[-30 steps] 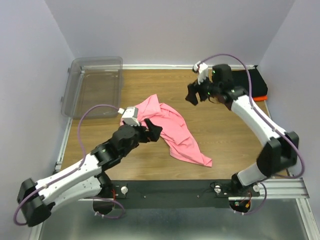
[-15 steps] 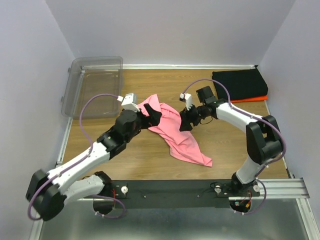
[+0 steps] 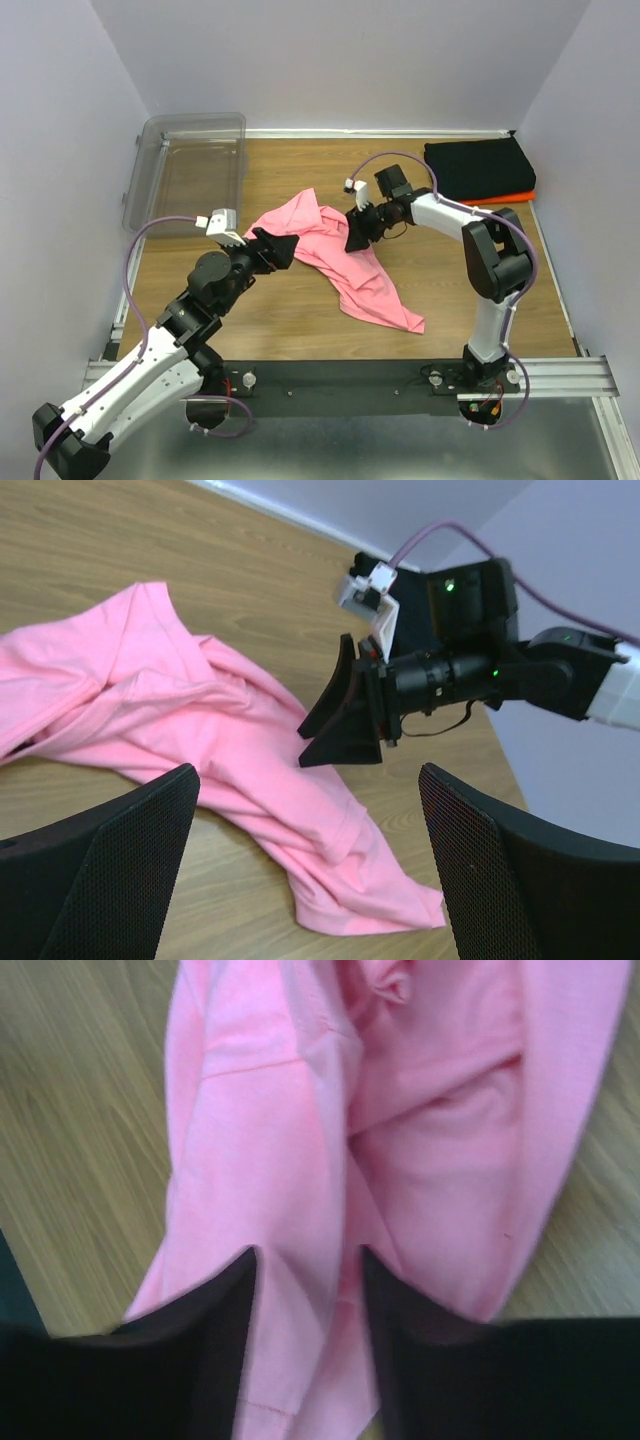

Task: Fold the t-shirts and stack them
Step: Flatten the tshirt out

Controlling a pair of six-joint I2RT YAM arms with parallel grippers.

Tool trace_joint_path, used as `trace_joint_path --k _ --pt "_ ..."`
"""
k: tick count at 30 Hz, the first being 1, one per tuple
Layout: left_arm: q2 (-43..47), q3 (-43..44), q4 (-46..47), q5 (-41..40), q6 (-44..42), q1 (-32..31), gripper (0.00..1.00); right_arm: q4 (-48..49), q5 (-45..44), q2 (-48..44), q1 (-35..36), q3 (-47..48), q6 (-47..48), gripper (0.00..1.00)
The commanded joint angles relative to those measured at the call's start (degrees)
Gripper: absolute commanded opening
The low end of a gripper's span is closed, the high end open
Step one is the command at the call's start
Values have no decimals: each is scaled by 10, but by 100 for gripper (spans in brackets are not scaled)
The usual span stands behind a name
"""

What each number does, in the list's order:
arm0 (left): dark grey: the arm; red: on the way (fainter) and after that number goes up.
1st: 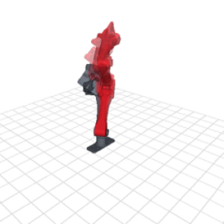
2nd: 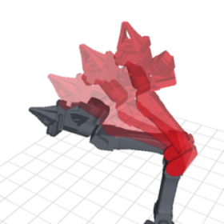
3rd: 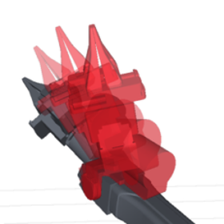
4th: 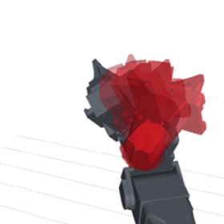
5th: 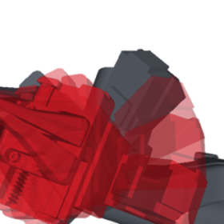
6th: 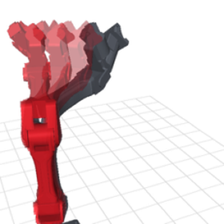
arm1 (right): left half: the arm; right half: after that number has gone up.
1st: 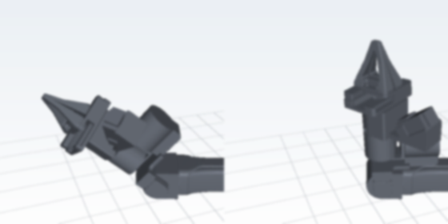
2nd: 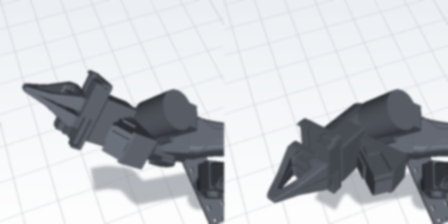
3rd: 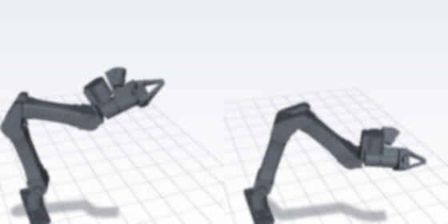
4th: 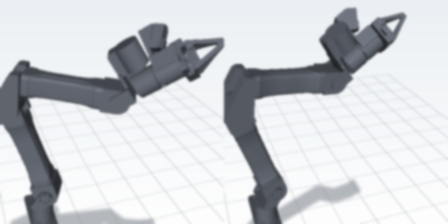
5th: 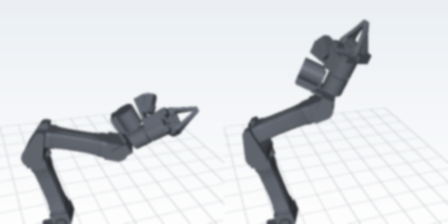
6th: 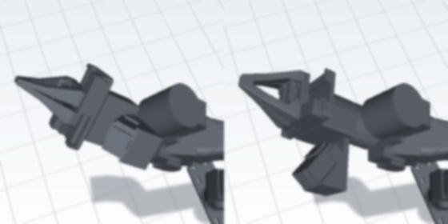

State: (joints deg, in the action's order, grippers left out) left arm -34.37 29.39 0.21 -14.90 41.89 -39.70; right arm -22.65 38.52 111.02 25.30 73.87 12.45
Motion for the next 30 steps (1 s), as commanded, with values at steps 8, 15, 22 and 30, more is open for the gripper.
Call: trace_joint_path --k 8,15,22,30 --pt "27 15 -49 -7 -8 3 98 -53 127 -78 104 -14 68 1" --pt "91 73 -79 -83 -37 3 98 -113 255 -130 261 -84 161 42" --pt "87 68 -78 -94 -44 3 98 -164 166 -151 210 -33 184 58" --pt "-186 126 -5 49 -151 31 98 -117 32 -179 -92 -91 118 58"
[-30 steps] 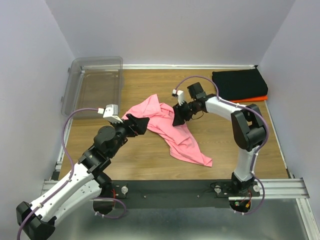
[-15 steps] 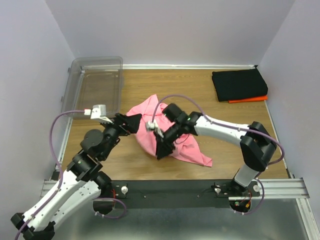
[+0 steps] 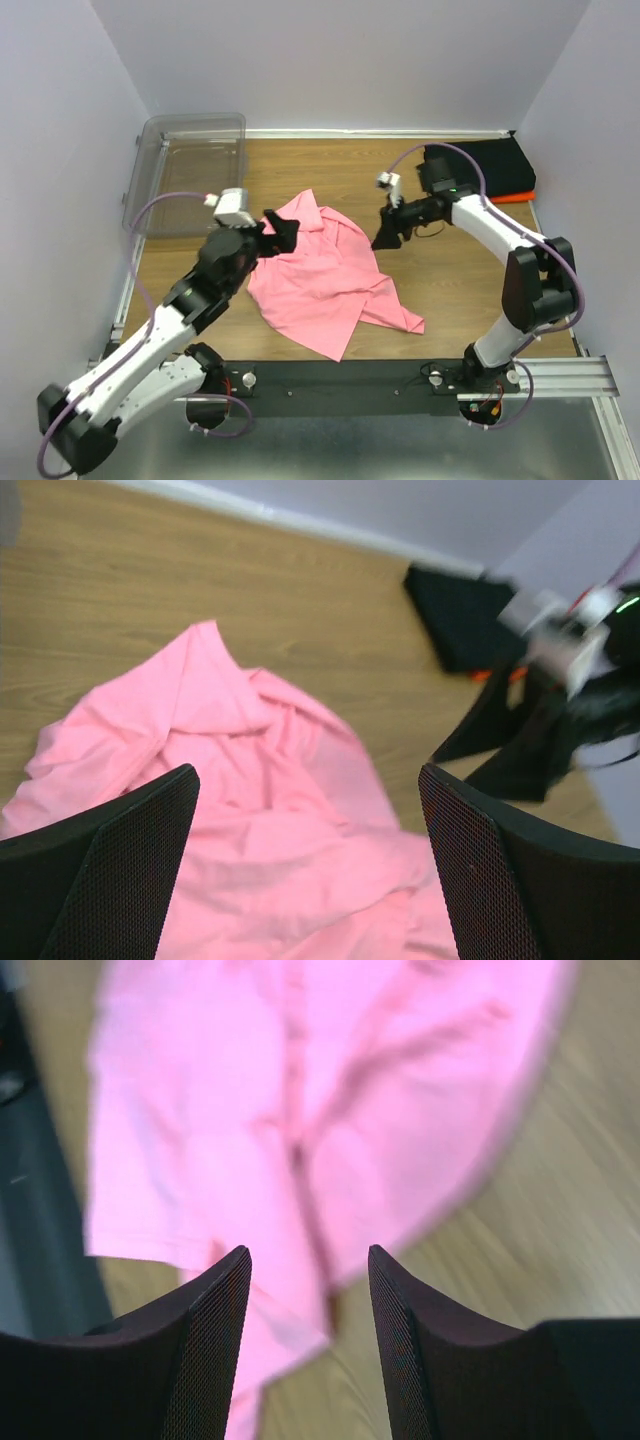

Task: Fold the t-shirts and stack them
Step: Flatten the tshirt out

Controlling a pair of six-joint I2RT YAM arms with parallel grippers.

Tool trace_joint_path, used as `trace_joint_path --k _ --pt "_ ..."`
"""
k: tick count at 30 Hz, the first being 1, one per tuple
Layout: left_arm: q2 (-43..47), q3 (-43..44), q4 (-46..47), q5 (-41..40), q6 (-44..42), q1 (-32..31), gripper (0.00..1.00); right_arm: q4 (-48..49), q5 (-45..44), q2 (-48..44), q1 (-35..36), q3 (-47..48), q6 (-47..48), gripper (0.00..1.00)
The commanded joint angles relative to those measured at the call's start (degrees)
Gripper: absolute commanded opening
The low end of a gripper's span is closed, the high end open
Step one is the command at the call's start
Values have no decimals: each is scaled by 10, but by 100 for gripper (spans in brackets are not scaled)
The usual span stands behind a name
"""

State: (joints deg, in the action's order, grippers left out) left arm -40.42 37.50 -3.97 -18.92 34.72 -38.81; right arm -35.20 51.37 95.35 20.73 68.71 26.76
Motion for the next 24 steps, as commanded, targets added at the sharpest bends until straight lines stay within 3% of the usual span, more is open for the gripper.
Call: trace_joint_path --k 1,2,5,10,17,24 --pt "-168 64 37 103 -95 32 98 15 -106 -21 -60 -50 -26 58" --pt "-259 114 37 114 -128 50 98 25 -114 -19 -79 -61 -33 58" --pt "-424 219 13 122 -176 66 94 38 -114 -18 -91 -69 -36 58" --pt "-632 369 -71 77 -210 89 82 39 -84 9 -94 -57 -32 59" --pt "-771 505 -148 36 -246 118 65 39 -67 35 -93 -51 -27 59" --pt "-861 595 -199 2 -271 122 57 40 -61 42 -93 -51 -29 59"
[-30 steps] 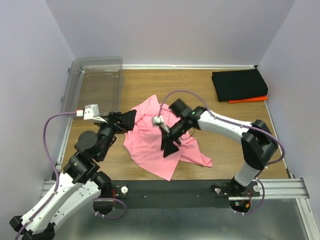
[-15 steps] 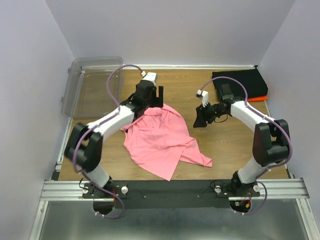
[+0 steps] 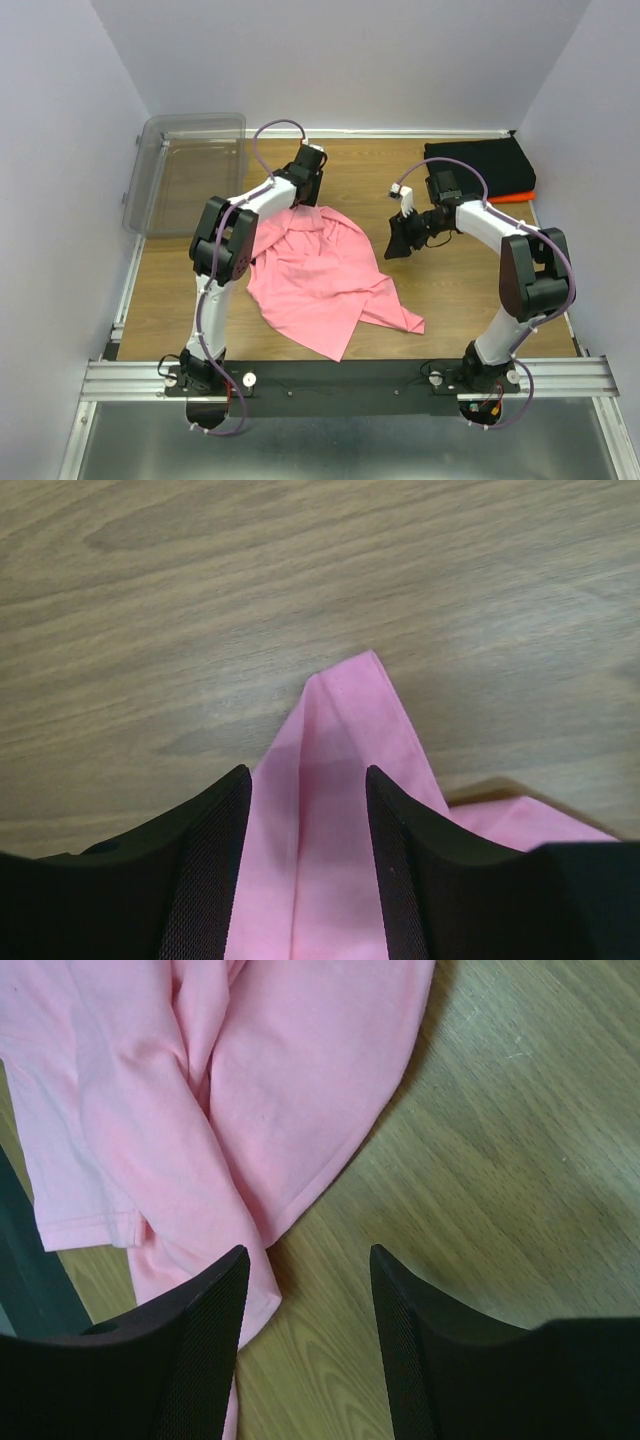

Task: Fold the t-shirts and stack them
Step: Flatten the tshirt out

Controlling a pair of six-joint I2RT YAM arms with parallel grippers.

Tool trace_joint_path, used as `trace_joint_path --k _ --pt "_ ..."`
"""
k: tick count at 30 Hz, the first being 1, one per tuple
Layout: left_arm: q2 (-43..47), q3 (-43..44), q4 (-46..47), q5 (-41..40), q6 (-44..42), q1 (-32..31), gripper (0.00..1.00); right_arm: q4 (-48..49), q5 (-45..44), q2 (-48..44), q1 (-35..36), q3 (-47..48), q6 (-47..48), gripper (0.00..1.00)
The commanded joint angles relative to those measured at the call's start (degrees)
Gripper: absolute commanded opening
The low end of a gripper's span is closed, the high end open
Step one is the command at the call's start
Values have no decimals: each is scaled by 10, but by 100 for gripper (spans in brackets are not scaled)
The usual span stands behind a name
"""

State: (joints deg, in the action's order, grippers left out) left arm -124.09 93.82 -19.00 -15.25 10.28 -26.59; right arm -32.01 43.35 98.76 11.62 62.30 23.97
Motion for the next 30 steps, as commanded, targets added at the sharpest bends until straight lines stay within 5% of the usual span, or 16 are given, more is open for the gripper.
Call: trace_joint_path --k 1,4,16,30 --pt "-30 39 -52 -40 -28 0 56 8 23 9 -2 14 -1 59" --pt "-55 66 -70 -43 -35 3 52 8 22 13 -2 16 -1 59" --pt "29 22 -39 -23 -43 4 1 12 19 71 4 64 -20 59" --pt "169 -68 11 36 -38 10 0 18 -16 186 83 158 -74 58"
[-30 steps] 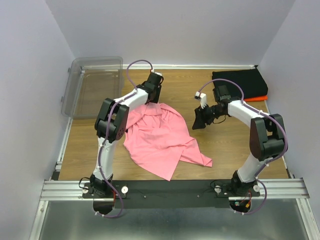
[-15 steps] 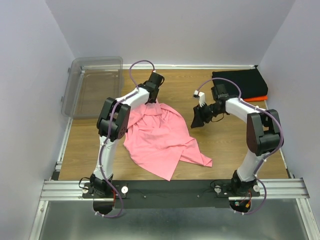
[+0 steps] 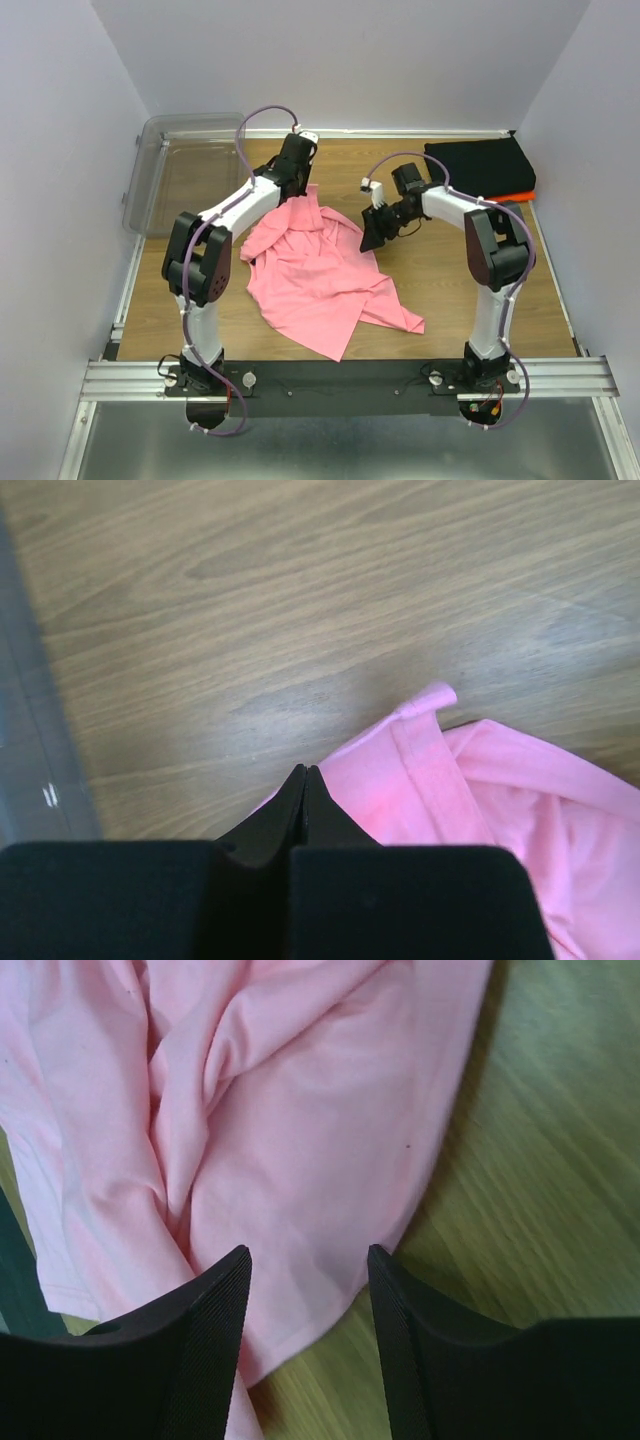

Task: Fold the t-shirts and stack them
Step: Flatten the tshirt out

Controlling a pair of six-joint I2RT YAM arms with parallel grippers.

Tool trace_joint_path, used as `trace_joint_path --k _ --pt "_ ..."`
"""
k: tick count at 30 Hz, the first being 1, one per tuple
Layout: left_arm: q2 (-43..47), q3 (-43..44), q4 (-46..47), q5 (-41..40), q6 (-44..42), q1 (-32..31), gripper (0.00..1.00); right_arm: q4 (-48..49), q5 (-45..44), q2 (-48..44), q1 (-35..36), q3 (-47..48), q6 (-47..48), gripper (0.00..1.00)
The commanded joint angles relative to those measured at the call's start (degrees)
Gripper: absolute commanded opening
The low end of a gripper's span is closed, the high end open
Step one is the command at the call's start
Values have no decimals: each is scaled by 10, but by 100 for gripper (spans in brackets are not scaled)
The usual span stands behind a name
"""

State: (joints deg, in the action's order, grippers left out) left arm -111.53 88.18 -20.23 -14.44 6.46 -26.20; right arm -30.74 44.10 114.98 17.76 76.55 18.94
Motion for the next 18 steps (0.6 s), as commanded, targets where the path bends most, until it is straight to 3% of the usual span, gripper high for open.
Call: trace_joint_path --k 1,3,5,8,16,17,18 --pt "53 -21 26 38 1 8 0 7 -36 27 24 16 -28 57" --pt "82 -39 34 55 5 13 0 10 -42 32 25 17 -37 51" --pt "111 -51 41 63 8 17 0 12 -48 33 25 17 -39 36" --pt "144 -75 53 77 15 21 0 10 -69 16 25 23 -43 0" --pt "295 -137 88 99 23 33 0 10 -151 -142 13 18 -10 0" --pt "305 -141 91 106 24 34 0 10 -151 -143 13 13 -12 4" --pt "314 -146 95 125 28 35 0 9 -140 -140 13 9 -16 18"
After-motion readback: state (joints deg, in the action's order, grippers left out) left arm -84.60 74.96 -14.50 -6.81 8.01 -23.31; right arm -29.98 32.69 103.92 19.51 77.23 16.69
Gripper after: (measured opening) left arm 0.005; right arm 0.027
